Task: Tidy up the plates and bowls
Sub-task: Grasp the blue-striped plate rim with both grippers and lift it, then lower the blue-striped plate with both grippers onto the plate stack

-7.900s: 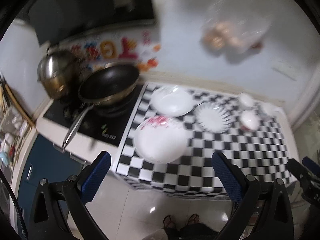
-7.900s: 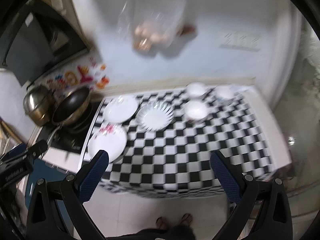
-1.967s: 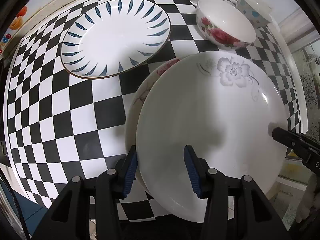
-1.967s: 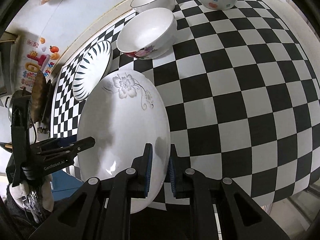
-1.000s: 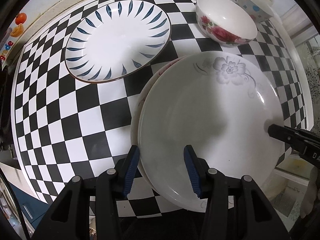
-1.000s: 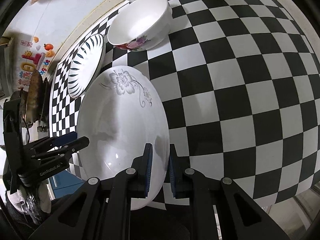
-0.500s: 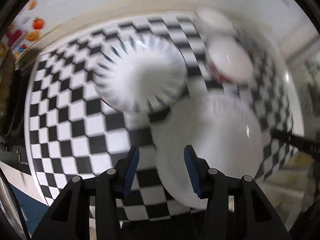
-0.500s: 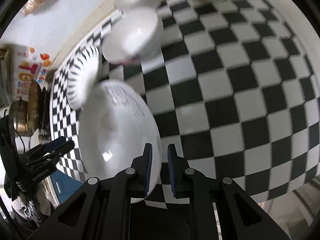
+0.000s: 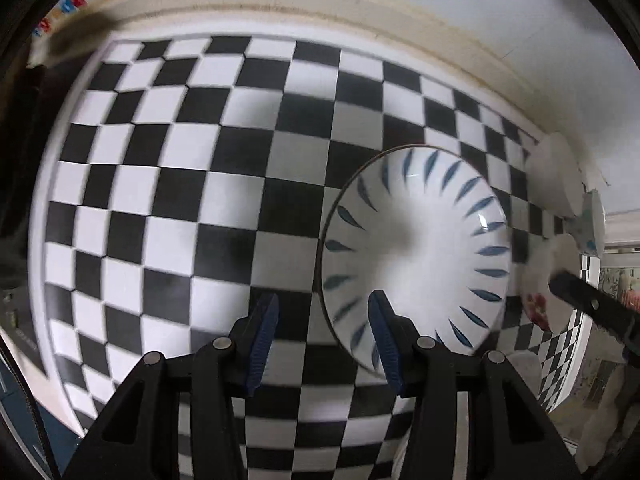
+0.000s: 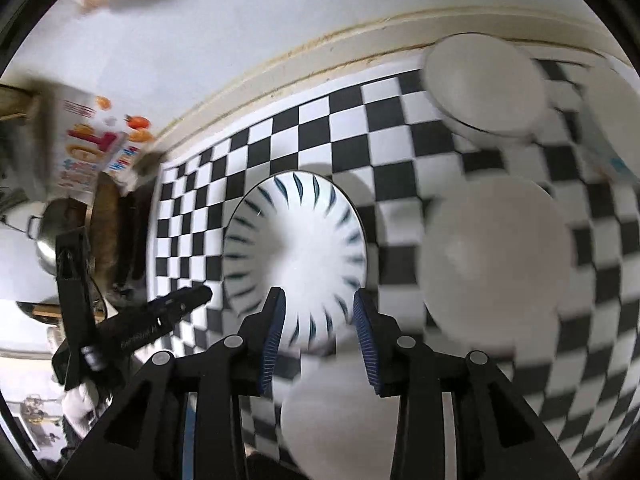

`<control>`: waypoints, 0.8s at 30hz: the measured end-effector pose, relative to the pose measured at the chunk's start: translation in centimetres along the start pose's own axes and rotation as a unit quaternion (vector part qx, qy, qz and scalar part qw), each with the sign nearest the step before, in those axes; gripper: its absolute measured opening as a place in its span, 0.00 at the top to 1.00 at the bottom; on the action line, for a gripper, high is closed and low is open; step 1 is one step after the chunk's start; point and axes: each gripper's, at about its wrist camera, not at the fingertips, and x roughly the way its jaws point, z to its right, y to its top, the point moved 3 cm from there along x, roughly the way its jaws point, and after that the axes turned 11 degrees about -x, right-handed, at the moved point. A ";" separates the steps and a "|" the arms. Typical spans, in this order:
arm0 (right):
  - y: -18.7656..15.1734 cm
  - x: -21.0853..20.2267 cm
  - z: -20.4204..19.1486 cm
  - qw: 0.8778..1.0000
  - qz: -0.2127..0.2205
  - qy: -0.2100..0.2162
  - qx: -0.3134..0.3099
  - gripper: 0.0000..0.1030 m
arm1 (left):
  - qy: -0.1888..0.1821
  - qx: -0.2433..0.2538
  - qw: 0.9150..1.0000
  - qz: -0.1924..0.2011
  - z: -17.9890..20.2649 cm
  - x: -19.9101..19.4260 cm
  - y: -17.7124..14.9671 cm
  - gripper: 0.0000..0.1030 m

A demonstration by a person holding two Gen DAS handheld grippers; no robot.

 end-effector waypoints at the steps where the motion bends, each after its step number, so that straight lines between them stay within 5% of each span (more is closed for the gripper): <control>1: 0.8 1.1 0.0 1.000 -0.010 -0.009 -0.003 0.63 | -0.001 -0.001 1.000 -0.007 -0.1 0.7 0.3 0.57; 8: 4.2 6.7 1.0 0.995 -0.075 -0.072 -0.014 0.62 | -0.009 0.006 0.999 -0.038 -0.1 3.5 0.6 0.58; 10: 4.4 7.8 1.6 0.993 -0.094 -0.074 -0.008 0.64 | -0.020 0.008 0.999 -0.030 0.1 3.3 0.6 0.72; 12: 4.6 8.5 1.8 0.991 -0.100 -0.083 -0.010 0.77 | -0.026 0.013 0.999 -0.036 0.8 3.6 0.5 0.77; 24: 3.1 5.5 2.2 0.995 -0.077 -0.062 -0.013 0.85 | -0.006 0.045 0.999 0.011 2.5 -0.6 -0.9 0.77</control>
